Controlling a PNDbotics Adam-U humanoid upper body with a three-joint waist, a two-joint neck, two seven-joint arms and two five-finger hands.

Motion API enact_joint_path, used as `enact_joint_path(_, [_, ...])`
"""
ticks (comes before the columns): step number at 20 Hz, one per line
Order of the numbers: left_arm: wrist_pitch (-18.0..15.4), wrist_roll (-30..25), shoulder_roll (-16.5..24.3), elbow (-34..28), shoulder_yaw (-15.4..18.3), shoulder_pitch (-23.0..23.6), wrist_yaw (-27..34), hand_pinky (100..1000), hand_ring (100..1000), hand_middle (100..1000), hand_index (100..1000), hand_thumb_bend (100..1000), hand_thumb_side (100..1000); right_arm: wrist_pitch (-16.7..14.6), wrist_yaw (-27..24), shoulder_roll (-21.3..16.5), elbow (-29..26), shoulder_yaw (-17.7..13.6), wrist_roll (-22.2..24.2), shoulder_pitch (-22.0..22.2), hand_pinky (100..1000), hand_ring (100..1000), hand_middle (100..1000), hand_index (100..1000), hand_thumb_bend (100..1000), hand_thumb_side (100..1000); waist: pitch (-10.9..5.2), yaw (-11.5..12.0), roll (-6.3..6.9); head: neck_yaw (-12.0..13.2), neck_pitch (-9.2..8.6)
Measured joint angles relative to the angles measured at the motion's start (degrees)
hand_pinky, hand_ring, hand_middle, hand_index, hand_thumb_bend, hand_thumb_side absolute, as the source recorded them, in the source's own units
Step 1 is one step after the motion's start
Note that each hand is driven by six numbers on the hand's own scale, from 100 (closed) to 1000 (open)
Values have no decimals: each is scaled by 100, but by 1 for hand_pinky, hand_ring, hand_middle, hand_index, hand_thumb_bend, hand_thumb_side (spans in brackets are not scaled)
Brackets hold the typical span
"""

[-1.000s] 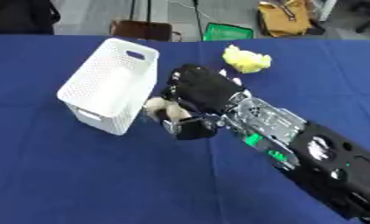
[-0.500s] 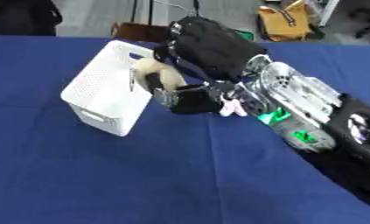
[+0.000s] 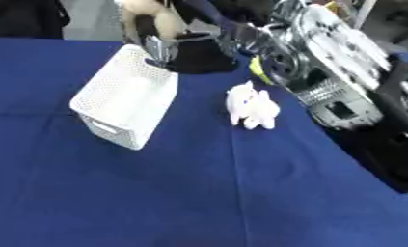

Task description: Pick up objects on the table and place them in the box.

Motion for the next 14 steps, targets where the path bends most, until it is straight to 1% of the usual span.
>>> enact_joint_path(2, [-2,-2,1,0,-5,-10,0,755,800,776,757,100,687,-7,6,189,313,1,-7,-186,854,767,302,396,100,544,0,42,-13,-32,-2])
enact_joint_path(6, [-11,-11,1,0,-32,-55,6,756,800,777,757,100,686,-123,145,649,1143,4,-123,-520,853,768,300,394,100,544,2,129,-42,-95,-7])
enact_joint_path(10, [-23,-23,1,0,-35,-73,23,756,800,777,757,100,685,-320,334,980,1854,0,-327,-662,854,769,294,389,100,545,24,170,-58,-142,-34])
enact_joint_path(12, [-30,-30,1,0,-47,-125,37,756,800,777,757,100,685,-389,450,1197,2281,-48,-451,-759,855,769,294,389,100,545,69,283,-65,-194,-77])
enact_joint_path(14, [-40,-41,0,0,-67,-157,55,756,800,777,757,100,684,-504,600,1439,2750,-105,-609,-837,855,769,294,389,100,546,97,333,-82,-245,-109])
